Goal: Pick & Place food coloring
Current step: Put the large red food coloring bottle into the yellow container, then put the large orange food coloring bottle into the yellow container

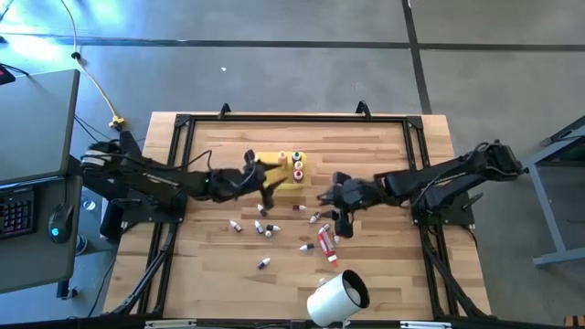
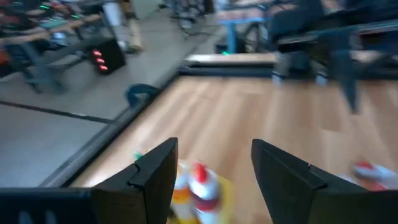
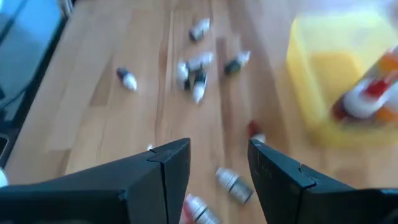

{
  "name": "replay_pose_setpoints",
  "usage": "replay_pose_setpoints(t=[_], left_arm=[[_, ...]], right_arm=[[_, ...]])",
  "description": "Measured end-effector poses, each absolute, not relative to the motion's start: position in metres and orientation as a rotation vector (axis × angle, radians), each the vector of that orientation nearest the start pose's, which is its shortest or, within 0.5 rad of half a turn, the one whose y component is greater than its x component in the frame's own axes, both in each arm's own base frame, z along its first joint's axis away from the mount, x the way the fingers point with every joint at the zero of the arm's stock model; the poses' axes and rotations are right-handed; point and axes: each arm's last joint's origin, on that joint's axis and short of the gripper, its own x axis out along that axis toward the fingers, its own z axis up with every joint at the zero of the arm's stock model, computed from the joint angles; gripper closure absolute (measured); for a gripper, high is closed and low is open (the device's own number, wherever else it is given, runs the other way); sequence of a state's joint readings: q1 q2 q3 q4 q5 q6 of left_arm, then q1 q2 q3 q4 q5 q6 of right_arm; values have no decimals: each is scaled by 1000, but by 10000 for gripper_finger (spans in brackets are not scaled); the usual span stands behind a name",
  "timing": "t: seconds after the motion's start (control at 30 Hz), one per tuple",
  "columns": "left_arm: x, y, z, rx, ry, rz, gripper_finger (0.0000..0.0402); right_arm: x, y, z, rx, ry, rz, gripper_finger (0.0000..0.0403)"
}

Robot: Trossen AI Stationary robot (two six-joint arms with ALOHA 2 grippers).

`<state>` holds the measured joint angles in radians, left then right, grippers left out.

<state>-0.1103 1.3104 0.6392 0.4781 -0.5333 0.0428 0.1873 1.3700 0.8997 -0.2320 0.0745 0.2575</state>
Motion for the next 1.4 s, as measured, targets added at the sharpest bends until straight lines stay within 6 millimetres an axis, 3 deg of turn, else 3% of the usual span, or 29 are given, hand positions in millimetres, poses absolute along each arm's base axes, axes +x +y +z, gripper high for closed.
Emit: replay_pose_setpoints(t=[0.23, 0.47, 0.6, 0.87, 1.0, 1.2, 1.4], left_arm=[[265, -45, 233, 108, 235, 308, 198], [265, -45, 232, 91, 242, 309, 198], [265, -45, 232, 92, 245, 309, 198], [265, -45, 232, 89, 239, 307, 198], [266, -48, 232, 108, 248, 189, 198], [268, -59, 231, 152, 233, -187, 198], [286, -73, 223, 191, 234, -252, 219]], right_arm=[[285, 74, 204, 340, 915, -73, 249], [295, 90, 155, 474, 1113, -104, 249], [298, 95, 135, 447, 1158, -127, 249], [308, 94, 140, 429, 1066, -66, 249], [309, 87, 145, 399, 1054, -52, 249], [306, 77, 166, 413, 997, -51, 249], [296, 73, 203, 418, 881, -14, 249]])
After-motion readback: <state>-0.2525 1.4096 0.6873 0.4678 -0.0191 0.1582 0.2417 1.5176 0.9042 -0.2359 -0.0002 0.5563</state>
